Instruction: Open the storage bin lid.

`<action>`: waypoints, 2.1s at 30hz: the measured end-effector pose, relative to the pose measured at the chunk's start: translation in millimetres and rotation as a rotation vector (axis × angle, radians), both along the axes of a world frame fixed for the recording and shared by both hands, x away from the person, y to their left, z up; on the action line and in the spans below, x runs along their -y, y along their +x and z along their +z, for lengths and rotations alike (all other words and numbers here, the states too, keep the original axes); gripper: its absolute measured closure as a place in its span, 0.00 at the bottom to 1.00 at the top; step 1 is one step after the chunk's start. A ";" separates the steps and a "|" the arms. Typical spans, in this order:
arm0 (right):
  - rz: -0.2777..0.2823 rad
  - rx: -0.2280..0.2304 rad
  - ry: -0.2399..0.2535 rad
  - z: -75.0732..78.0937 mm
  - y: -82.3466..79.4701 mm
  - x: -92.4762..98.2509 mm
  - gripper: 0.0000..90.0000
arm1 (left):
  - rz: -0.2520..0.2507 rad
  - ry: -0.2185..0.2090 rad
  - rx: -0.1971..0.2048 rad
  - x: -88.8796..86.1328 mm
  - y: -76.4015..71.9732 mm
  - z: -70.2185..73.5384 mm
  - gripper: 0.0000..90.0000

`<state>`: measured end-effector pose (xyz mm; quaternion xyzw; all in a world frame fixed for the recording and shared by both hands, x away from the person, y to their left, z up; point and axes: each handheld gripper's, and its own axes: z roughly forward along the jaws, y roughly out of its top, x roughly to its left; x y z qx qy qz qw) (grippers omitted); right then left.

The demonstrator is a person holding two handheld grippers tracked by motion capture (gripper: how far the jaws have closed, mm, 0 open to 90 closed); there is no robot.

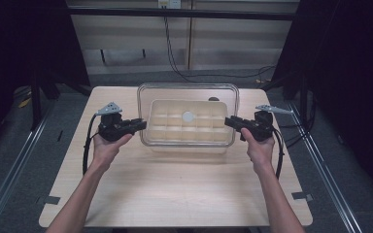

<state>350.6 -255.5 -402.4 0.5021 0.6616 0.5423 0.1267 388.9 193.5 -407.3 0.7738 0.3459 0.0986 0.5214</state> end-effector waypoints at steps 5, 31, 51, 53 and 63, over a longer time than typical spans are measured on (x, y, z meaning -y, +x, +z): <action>0.008 -0.004 0.009 -0.8 -3.7 -0.2 0.73 | -0.003 0.013 -0.002 -1.1 -4.4 0.4 0.81; 0.037 0.009 0.021 -4.0 -22.3 -2.0 0.73 | -0.026 0.038 0.003 -7.3 -28.4 0.0 0.82; 0.074 -0.020 0.019 -4.3 -41.3 -4.9 0.74 | -0.039 0.047 -0.008 -15.1 -47.6 -2.2 0.84; 0.079 -0.021 0.015 -3.9 -44.1 -5.3 0.74 | -0.039 0.049 -0.008 -15.7 -49.6 -2.3 0.84; 0.095 -0.020 -0.007 -3.0 -55.6 -10.4 0.74 | -0.054 0.062 -0.014 -20.8 -59.5 -6.7 0.84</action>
